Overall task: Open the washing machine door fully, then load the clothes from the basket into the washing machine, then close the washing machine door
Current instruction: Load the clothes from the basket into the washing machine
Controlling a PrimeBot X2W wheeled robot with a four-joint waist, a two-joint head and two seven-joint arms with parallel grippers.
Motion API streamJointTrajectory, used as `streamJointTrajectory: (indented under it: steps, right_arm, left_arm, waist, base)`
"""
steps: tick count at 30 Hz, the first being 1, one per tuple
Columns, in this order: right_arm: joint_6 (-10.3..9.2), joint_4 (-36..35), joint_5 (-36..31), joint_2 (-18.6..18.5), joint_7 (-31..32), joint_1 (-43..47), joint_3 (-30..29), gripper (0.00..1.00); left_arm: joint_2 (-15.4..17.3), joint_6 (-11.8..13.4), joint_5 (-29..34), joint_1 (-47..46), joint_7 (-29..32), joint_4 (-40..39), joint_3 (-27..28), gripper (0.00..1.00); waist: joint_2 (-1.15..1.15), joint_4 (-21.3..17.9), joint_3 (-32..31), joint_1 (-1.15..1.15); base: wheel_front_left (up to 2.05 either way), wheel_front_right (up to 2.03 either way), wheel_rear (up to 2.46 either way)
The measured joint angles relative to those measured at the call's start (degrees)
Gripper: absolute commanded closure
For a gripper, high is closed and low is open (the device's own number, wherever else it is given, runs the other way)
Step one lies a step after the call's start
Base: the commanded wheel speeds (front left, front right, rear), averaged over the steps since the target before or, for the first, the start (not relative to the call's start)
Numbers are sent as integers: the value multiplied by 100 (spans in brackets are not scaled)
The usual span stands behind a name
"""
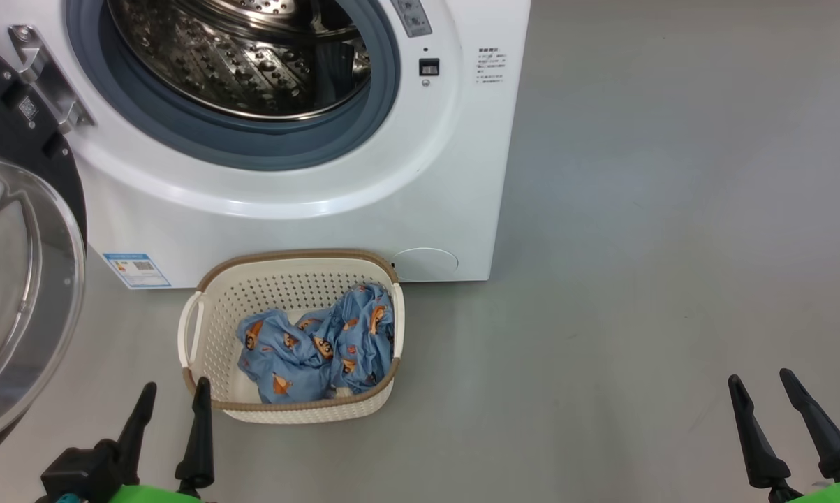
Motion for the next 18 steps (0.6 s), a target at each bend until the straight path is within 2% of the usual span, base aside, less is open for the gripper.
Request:
streamJointTrajectory:
  steps: [18]
  right_arm:
    - [0,-44,0,23,0,-149,-21,0]
  left_arm:
    - [19,0,-1,-216,0,21,-90,0]
  waist:
    - [0,-24,201,0]
  base:
    - [62,-129,67]
